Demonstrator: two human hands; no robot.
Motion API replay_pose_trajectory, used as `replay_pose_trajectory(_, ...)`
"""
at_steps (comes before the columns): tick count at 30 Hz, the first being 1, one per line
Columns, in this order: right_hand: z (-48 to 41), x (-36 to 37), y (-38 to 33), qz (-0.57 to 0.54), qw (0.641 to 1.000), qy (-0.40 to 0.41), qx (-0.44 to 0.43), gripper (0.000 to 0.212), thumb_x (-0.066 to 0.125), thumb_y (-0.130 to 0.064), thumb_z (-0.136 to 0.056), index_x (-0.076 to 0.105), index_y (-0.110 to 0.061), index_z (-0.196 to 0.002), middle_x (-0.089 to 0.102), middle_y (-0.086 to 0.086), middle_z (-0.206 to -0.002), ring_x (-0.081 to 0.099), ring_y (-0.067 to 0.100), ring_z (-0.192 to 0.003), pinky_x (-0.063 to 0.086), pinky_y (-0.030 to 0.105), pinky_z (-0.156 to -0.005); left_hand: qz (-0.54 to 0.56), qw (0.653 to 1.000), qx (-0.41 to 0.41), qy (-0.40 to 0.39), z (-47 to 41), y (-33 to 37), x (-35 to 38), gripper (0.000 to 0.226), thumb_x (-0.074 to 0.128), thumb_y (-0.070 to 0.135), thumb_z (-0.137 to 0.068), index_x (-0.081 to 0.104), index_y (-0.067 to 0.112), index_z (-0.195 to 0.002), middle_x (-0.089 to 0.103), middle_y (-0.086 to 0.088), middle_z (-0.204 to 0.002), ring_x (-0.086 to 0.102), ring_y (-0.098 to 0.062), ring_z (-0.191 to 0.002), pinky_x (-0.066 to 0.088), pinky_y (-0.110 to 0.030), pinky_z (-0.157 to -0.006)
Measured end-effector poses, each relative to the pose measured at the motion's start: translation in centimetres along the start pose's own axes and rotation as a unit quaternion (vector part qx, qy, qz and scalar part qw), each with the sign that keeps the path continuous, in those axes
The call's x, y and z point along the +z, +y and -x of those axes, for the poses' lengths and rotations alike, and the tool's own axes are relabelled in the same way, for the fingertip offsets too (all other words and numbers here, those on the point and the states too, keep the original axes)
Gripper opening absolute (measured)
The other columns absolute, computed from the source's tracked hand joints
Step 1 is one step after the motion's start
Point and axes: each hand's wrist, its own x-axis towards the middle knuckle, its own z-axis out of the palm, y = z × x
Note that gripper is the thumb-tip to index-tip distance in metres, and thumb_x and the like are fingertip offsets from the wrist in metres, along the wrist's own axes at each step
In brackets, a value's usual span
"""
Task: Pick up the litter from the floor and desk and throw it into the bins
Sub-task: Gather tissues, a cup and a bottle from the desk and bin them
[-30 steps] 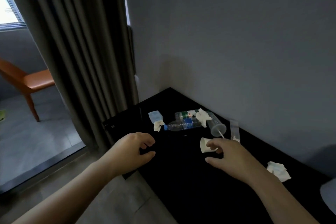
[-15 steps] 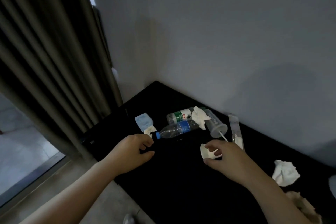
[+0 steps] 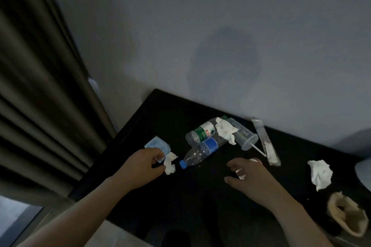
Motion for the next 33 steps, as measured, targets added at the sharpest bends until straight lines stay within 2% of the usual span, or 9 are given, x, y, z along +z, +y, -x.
replay_pose_trajectory(3,-0.7,1.1,-0.6,-0.012,0.999,-0.003,0.036,0.044,0.07,-0.039,-0.083,0.053,-0.036,-0.123,0.057,-0.015,-0.115,0.053,-0.003,-0.101,0.043,0.016,-0.085,-0.004,1.0,0.006,-0.01,-1.8,-1.6,0.3,0.028,0.067,0.034,-0.083,0.059,0.026,-0.109,0.061,0.005,-0.099,0.059,-0.007,-0.088,0.053,-0.027,-0.081)
replay_pose_trajectory(8,-2.9,2.2,-1.0,-0.022,0.997,-0.004,0.073,0.046,0.07,-0.037,-0.083,0.052,-0.032,-0.125,0.058,-0.01,-0.117,0.054,-0.001,-0.098,0.039,0.012,-0.076,0.011,0.999,-0.021,-0.03,-4.6,-3.1,1.7,0.057,0.067,0.036,-0.084,0.046,0.019,-0.134,0.053,-0.002,-0.124,0.052,-0.009,-0.098,0.043,-0.019,-0.08)
replay_pose_trajectory(13,-6.4,2.5,-0.8,-0.003,0.996,0.004,0.084,0.049,0.069,-0.037,-0.084,0.051,-0.029,-0.128,0.058,-0.008,-0.12,0.053,0.003,-0.101,0.045,0.021,-0.087,0.0,0.997,-0.045,-0.065,-7.1,-4.2,3.2,0.068,0.069,0.039,-0.082,0.039,0.015,-0.138,0.046,-0.007,-0.133,0.052,-0.017,-0.111,0.044,-0.022,-0.088)
replay_pose_trajectory(19,-11.3,1.8,0.4,0.024,0.996,0.019,0.083,0.05,0.068,-0.034,-0.085,0.051,-0.024,-0.131,0.057,-0.003,-0.124,0.05,0.005,-0.097,0.04,0.02,-0.078,-0.031,0.994,-0.053,-0.087,-10.0,-4.5,4.5,0.068,0.069,0.041,-0.081,0.04,0.012,-0.135,0.045,-0.007,-0.134,0.05,-0.017,-0.115,0.042,-0.022,-0.089)
replay_pose_trajectory(22,-14.1,1.3,1.2,0.037,0.995,0.057,0.077,0.04,0.068,-0.03,-0.085,0.057,-0.021,-0.122,0.06,0.001,-0.119,0.054,0.01,-0.091,0.041,0.022,-0.075,-0.025,0.994,-0.059,-0.093,-11.3,-5.1,5.1,0.063,0.067,0.042,-0.082,0.043,0.013,-0.133,0.048,-0.006,-0.13,0.053,-0.015,-0.11,0.045,-0.023,-0.087)
replay_pose_trajectory(24,-15.8,1.0,1.8,0.046,0.991,0.081,0.093,0.044,0.068,-0.029,-0.085,0.056,-0.017,-0.126,0.056,0.005,-0.124,0.055,0.015,-0.094,0.041,0.025,-0.077,-0.023,0.993,-0.059,-0.099,-11.8,-5.5,5.6,0.058,0.067,0.041,-0.082,0.047,0.013,-0.128,0.051,-0.005,-0.123,0.054,-0.015,-0.104,0.048,-0.025,-0.084)
replay_pose_trajectory(27,-18.0,1.0,2.8,0.057,0.989,0.09,0.101,0.048,0.069,-0.029,-0.085,0.056,-0.011,-0.128,0.048,0.011,-0.133,0.054,0.022,-0.108,0.043,0.029,-0.087,-0.004,0.993,-0.061,-0.101,-12.5,-6.3,6.3,0.039,0.066,0.037,-0.082,0.053,0.014,-0.111,0.057,-0.004,-0.109,0.057,-0.014,-0.092,0.045,-0.021,-0.069)
replay_pose_trajectory(30,-19.2,1.3,3.6,0.07,0.988,0.069,0.117,0.048,0.068,-0.03,-0.086,0.057,-0.008,-0.127,0.046,0.012,-0.135,0.051,0.024,-0.115,0.042,0.032,-0.094,0.009,0.993,-0.069,-0.094,-13.1,-7.1,7.0,0.02,0.063,0.033,-0.082,0.047,0.02,-0.086,0.055,-0.001,-0.087,0.052,-0.008,-0.073,0.031,-0.014,-0.053)
replay_pose_trajectory(33,-19.6,1.7,4.0,0.053,0.989,0.054,0.126,0.045,0.065,-0.028,-0.088,0.056,-0.008,-0.127,0.051,0.011,-0.131,0.054,0.021,-0.108,0.041,0.029,-0.089,0.023,0.994,-0.069,-0.085,-13.2,-7.2,7.0,0.019,0.064,0.03,-0.084,0.049,0.018,-0.087,0.056,0.001,-0.086,0.055,-0.01,-0.076,0.035,-0.014,-0.057)
